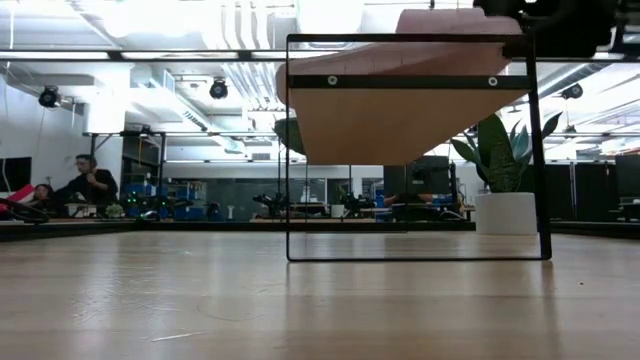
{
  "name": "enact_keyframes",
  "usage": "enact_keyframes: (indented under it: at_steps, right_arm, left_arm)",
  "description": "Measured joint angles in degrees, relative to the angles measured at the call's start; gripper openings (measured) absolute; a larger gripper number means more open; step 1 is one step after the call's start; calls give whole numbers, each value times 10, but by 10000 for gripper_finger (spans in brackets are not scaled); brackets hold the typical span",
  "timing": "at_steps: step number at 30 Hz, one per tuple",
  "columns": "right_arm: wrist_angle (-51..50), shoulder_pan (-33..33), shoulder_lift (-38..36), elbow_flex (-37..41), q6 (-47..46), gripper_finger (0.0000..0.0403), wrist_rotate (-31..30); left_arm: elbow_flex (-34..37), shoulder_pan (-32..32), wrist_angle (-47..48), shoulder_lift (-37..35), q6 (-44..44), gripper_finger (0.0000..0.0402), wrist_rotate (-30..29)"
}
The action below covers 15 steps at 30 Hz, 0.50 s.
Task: Pick and place slides into the shelf
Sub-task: Put the right pink slipper on the shelf
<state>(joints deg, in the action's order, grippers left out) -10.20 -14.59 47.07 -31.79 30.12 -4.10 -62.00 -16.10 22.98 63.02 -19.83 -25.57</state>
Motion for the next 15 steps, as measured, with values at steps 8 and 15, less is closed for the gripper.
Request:
enact_keyframes:
  at_steps: [8,15]
  right_arm:
    - [-24,0,0,-26,-114,239,2]
    - [-46,0,-1,-35,-165,257,2]
  left_arm:
    - [0,0,1,0,0,240,0]
    - [0,0,1,0,0,240,0]
